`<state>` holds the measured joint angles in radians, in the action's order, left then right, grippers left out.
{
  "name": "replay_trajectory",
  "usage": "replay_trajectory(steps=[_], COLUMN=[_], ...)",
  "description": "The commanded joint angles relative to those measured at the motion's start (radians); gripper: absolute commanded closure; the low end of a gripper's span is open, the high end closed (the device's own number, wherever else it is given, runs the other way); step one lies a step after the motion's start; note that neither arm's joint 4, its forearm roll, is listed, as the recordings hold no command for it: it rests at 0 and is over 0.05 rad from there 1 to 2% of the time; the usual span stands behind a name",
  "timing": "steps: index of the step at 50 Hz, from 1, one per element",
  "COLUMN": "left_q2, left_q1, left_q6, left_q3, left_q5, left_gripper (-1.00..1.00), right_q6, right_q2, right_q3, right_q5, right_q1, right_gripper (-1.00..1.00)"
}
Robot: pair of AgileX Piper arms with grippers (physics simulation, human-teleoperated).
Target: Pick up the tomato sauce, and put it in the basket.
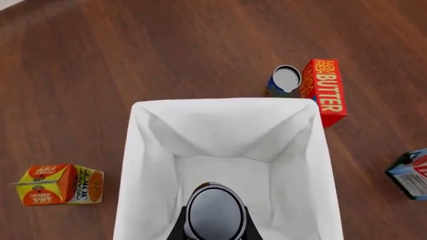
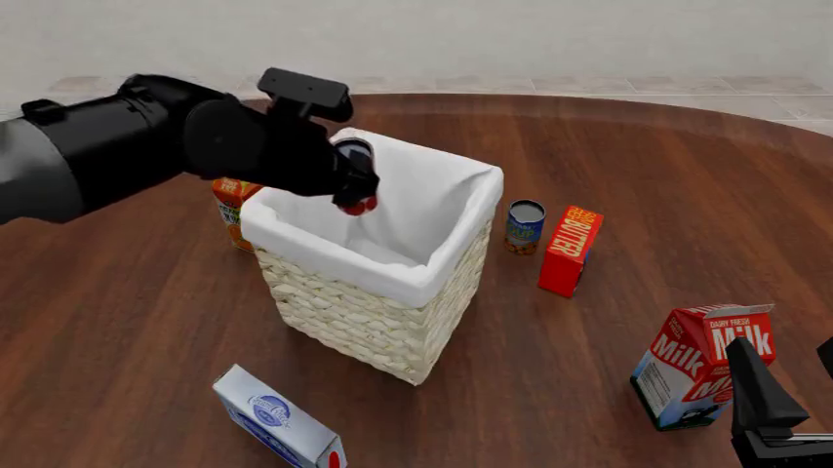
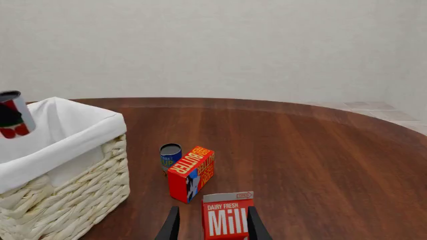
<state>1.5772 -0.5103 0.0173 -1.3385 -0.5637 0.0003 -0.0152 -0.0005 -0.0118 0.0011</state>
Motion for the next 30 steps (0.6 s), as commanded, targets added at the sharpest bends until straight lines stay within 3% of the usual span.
replay_trajectory(steps=[1, 30], left_q2=[0.031, 0.11], left_q1=[0.003, 0.013], left_q6=[-0.02, -0.036], left_q3=[-0.015, -0.018], left_q5=[0.01, 0.05], left_gripper=[1.0, 1.0], right_q6=[0.0, 0.0], right_q2=[0.0, 0.0], right_q3=[0.0, 0.0], right_q5=[0.0, 0.0], right_q1=[0.0, 0.0], right_gripper=[-1.0, -1.0])
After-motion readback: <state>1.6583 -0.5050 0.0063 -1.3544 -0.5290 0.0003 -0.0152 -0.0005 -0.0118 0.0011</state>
